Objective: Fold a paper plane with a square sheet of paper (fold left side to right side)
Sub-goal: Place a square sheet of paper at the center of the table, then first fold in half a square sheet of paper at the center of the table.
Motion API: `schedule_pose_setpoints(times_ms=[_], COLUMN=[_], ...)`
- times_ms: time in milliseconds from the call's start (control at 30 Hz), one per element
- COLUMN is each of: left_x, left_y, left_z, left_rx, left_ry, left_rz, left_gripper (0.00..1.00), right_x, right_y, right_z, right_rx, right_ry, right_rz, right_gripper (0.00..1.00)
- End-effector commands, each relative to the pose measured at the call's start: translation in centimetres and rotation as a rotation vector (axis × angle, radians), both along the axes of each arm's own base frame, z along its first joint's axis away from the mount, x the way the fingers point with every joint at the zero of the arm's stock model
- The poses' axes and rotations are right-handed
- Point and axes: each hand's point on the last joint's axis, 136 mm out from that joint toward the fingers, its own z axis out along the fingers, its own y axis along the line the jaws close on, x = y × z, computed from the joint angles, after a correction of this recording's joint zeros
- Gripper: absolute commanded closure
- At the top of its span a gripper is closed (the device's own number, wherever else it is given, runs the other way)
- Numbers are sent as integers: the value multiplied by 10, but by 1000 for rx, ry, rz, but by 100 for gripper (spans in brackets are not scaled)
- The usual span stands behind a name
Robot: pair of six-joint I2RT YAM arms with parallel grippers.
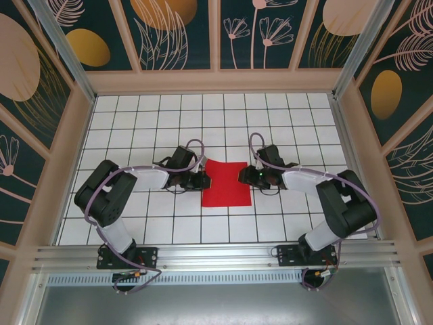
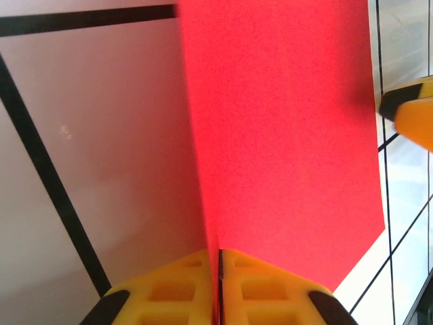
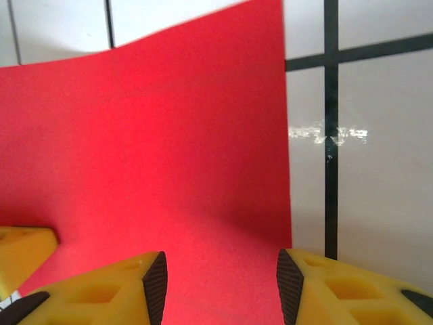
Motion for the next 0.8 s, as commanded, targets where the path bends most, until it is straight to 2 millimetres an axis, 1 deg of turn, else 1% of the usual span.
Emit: schedule_pose_setpoints(times_ms=[0,100,133,233,367,433,533,567,633,767], left_x=[5,6,7,8,7,4,1,0,-2,-3], left_y=[-14,-26,-30,-38,-48,-56,-67,-70,-78,-84], left_z=[31,49,55,71,83,86,90,80,77,69], left_rx=[-80,-174,-204,-270,-331,-356,-375,-364,-362,-350], left_ry=[-42,-36,-36,-46,-50,-45,-49,-29,-21,-6], left_rz=[-31,-38,-38,-44,-63,-82,-108,-111,-126,-131], left_gripper=[83,70,64,56,45,40,36,36,34,33], right_x=[6,1,-1,-4,-7,-7,-8,-9,-9,-9], right_y=[3,-1,-2,-4,-6,-5,-6,-6,-7,-8], right_z=[-4,-13,-16,-21,-26,-27,-30,-31,-32,-30], right_rx=[-28,-57,-67,-84,-95,-94,-96,-97,-98,-79], right_ry=[1,27,37,52,65,65,68,71,72,62], right_rz=[-7,-5,-4,-1,0,0,-1,0,-2,-8], right_gripper=[52,52,52,52,53,53,52,52,53,53])
